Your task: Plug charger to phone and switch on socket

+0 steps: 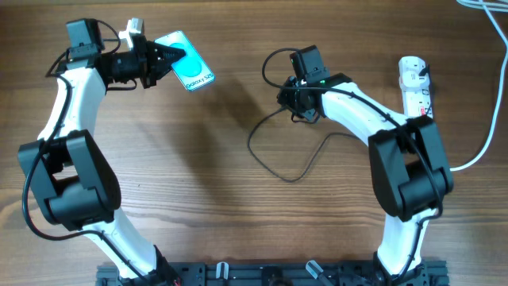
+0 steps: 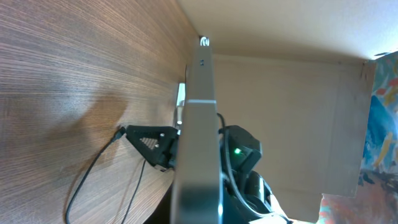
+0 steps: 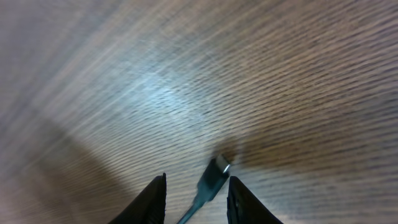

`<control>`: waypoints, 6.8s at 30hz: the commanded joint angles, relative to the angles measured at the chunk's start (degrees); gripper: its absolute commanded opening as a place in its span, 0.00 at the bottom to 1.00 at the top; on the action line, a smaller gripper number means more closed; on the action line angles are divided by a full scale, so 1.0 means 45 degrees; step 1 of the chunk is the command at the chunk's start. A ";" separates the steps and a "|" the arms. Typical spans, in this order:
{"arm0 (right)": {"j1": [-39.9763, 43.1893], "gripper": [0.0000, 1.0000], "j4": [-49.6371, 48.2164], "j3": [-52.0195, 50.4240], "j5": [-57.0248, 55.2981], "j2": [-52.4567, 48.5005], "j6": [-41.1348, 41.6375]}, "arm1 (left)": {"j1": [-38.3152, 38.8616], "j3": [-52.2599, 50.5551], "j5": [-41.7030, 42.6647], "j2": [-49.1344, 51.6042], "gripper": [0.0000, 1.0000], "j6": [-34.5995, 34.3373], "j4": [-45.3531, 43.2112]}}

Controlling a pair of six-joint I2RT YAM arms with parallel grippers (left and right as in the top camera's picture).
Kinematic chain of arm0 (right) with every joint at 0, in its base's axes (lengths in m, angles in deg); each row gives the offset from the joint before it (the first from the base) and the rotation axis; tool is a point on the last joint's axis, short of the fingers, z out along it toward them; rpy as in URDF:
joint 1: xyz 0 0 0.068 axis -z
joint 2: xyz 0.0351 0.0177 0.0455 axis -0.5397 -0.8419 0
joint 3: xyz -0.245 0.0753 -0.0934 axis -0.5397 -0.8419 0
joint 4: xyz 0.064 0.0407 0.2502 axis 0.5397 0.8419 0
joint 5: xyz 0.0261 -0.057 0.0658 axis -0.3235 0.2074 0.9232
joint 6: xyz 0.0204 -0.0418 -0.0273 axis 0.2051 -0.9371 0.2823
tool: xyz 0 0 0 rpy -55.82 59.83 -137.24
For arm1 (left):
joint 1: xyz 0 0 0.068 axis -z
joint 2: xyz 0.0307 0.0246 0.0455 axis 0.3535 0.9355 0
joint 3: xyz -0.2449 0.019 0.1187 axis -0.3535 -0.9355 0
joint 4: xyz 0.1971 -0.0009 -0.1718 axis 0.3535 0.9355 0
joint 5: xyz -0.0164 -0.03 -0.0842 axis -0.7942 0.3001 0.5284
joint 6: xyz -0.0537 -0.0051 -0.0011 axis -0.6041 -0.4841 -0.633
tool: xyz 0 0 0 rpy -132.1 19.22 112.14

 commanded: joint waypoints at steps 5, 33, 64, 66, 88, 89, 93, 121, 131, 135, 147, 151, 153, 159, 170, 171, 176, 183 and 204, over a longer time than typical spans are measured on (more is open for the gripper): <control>-0.0078 0.29 -0.0510 0.0214 -0.0180 -0.0641 -0.0209 | 0.0034 0.0107 0.0393 -0.0165 0.04 -0.0083 -0.0044; -0.0641 0.05 0.3575 0.0185 -0.3526 0.0282 -0.5285 | 0.0034 0.0107 0.0398 -0.0165 0.04 -0.0083 -0.0039; -0.0724 0.25 0.4877 -0.0549 -0.0112 -0.0568 -0.1559 | 0.0039 0.0087 0.0389 -0.0165 0.04 0.0131 -0.0034; -0.0724 0.21 0.4687 -0.0549 -0.0175 -0.0568 -0.1564 | 0.0039 0.0087 0.0389 -0.0165 0.04 0.0131 -0.0039; -0.2001 0.05 0.5693 0.0486 -0.3075 -0.0461 -0.7218 | 0.0170 0.0083 0.0214 -0.0165 0.04 0.0170 0.0481; -0.2035 0.05 0.5688 0.0471 -0.2997 -0.0704 -0.7179 | 0.0170 0.0083 0.0194 -0.0165 0.04 0.0170 0.0505; -0.2045 0.05 0.5455 0.0457 -0.2443 -0.1603 -0.7271 | 0.0170 0.0087 0.0194 -0.0165 0.04 0.0170 0.0554; 0.0102 0.05 -0.2370 -0.4813 1.3517 0.7125 -0.9272 | 0.2482 0.0087 0.3871 -0.0165 0.04 0.4566 0.0534; 0.0087 0.04 -0.6810 -0.6761 1.3216 0.7101 -0.5557 | 0.3444 0.0087 0.3866 -0.0165 0.04 0.4473 0.0534; 0.0000 0.04 -0.6732 -0.6761 1.2823 0.7091 -0.5217 | 0.3526 0.0083 0.3866 -0.0165 0.04 0.4473 0.0534; 0.0005 0.04 -0.6912 -0.6761 1.2303 0.6620 -0.4930 | 0.4197 0.0083 0.3866 -0.0165 0.04 0.4847 0.0491; 0.0005 0.04 -0.7019 -0.6761 1.2303 0.6620 -0.4930 | 0.4197 0.0083 0.3871 -0.0165 0.04 0.4847 0.0491; 0.0010 0.04 -0.7111 -0.6761 1.2303 0.6620 -0.4930 | 0.4197 0.0083 0.3871 -0.0165 0.04 0.4847 0.0491; 0.0010 0.04 -0.7213 -0.6761 1.2254 0.6450 -0.4906 | 0.4197 0.0083 0.3871 -0.0165 0.04 0.4843 0.0597; 0.0588 0.04 -0.7640 -0.6761 1.2303 0.6431 -0.4799 | 0.4197 0.0087 0.3871 -0.0165 0.04 0.4852 0.0631; 0.0627 0.04 -0.7640 -0.6761 1.2303 0.6431 -0.4804 | 0.4197 0.0083 0.3871 -0.0165 0.04 0.4852 0.0631; 0.0738 0.04 -0.7650 -0.6761 1.2303 0.6431 -0.4794 | 0.4197 0.0087 0.3871 -0.0165 0.04 0.4852 0.0631; 0.0651 0.04 -0.7868 -0.6761 1.4256 0.6431 -0.5042 | 0.4192 0.0083 0.3871 -0.0165 0.04 0.4847 0.0627; 0.1005 0.05 -1.3493 -0.6751 1.7262 0.3599 -0.2229 | 0.4095 0.0083 0.3871 -0.0165 0.04 0.4794 0.0729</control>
